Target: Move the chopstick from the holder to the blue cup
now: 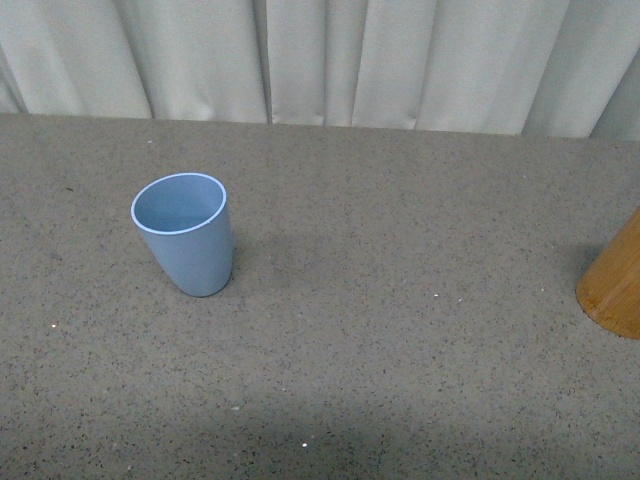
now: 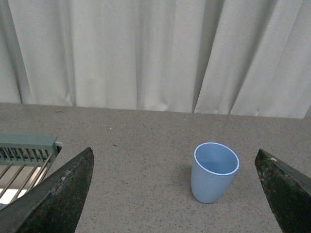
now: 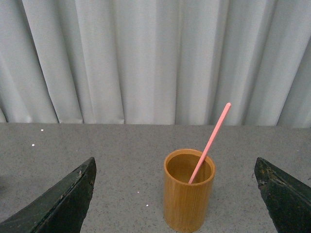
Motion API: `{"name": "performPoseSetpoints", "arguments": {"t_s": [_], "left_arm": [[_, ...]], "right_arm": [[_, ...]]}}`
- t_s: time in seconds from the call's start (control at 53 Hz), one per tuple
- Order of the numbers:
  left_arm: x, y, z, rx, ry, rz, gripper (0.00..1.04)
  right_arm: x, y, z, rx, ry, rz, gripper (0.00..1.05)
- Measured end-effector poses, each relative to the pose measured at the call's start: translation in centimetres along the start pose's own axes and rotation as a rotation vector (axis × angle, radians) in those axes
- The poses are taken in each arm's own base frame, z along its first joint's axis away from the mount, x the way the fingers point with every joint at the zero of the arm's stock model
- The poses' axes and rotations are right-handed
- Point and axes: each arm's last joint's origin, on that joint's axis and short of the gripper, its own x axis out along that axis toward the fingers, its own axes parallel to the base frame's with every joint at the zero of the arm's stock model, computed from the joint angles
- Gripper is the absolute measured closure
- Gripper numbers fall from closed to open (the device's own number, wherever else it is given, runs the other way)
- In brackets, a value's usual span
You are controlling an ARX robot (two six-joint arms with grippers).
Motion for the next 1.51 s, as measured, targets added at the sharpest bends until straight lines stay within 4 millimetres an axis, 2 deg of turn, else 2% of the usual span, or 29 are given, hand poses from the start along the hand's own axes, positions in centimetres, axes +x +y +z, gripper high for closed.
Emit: {"name": "performPoseSetpoints", "arguments": {"t_s": [1.509], "left_arm": [[0.00,0.00,0.00,0.000,0.000,0.000,0.07]], "right_arm": [[0.00,0.00,0.00,0.000,0.000,0.000,0.10]]}}
